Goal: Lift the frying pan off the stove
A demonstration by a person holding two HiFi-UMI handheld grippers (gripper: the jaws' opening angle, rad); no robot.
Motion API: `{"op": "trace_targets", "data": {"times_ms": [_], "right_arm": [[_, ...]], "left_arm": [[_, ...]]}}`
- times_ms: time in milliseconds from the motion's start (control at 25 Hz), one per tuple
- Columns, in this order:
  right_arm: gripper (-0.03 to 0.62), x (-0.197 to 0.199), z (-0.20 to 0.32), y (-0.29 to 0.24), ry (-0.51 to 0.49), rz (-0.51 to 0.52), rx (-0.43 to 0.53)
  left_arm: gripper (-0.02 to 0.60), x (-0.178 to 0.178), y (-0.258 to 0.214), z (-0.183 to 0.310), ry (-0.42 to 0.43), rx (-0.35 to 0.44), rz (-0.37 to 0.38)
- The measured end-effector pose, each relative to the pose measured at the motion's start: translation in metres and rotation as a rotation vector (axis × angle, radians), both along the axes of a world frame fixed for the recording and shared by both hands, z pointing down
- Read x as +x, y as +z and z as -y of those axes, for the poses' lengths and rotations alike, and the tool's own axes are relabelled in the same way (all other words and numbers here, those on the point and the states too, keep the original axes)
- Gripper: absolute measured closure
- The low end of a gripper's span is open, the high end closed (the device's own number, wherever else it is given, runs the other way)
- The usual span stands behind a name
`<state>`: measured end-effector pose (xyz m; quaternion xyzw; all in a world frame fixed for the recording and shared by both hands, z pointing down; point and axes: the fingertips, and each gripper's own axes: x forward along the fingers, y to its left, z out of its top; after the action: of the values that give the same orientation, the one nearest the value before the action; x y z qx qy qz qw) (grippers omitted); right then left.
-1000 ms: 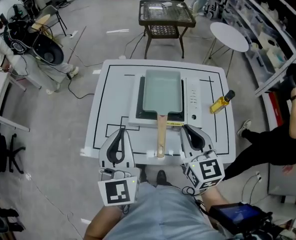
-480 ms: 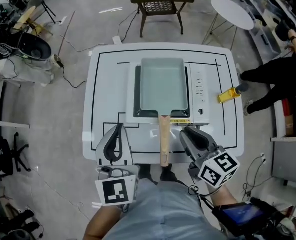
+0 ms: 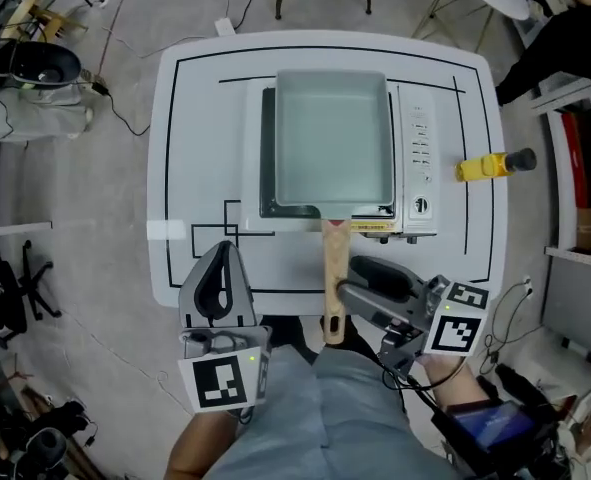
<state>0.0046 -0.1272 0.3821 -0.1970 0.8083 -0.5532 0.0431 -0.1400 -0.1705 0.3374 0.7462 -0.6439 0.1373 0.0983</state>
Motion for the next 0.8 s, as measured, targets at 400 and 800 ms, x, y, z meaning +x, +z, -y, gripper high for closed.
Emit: {"op": "trace_targets", "data": {"times_ms": [400,800], "right_arm": [[0.355,-0.022,0.013,0.006,-0.046,0.106,-0.164],[0.356,-0.042,0.033,0.015,-0.087,0.165,-0.249]], "left_arm": [[0.565,-0.019,0.034,0.022,-0.021,-0.069,-0.025],[0.565,-0.039,0.053,0.037,-0.046,-0.115,-0.041]]}}
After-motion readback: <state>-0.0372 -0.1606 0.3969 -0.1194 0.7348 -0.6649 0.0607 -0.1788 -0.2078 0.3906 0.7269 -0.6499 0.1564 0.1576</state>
